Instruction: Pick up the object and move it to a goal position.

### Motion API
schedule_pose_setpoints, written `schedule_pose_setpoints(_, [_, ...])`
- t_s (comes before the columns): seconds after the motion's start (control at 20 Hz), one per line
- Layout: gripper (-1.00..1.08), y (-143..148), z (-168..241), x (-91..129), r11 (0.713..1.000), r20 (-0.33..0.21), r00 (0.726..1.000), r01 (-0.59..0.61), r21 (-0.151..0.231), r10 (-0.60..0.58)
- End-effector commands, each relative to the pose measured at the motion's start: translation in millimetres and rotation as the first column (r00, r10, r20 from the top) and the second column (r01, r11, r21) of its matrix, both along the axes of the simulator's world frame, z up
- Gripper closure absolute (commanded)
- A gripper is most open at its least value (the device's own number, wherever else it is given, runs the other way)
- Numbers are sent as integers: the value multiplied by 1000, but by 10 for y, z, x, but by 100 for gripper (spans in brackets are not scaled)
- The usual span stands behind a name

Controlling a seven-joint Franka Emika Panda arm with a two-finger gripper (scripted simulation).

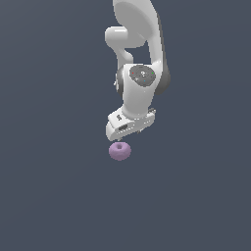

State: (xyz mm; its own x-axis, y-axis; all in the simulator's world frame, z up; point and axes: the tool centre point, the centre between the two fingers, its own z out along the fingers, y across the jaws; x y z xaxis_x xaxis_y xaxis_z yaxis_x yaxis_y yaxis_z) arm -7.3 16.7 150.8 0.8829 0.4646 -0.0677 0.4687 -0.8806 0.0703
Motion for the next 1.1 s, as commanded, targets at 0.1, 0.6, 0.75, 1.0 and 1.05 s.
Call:
schedule_pose_setpoints(0.1, [-100, 6, -36, 47, 984, -18, 985, -175, -41, 174])
schedule_pose_setpoints(0.6, [-100, 24, -108, 161, 839, -96, 846, -532, -113, 524])
schedule_pose_setpoints(0.75, [-100, 31, -128, 197, 770, -128, 780, -625, -127, 613])
schedule_pose_setpoints(1.0, [-100, 42, -154, 251, 656, -178, 670, -742, -139, 720])
schedule_pose_setpoints(1.05, [-100, 44, -158, 260, 636, -187, 651, -759, -140, 736])
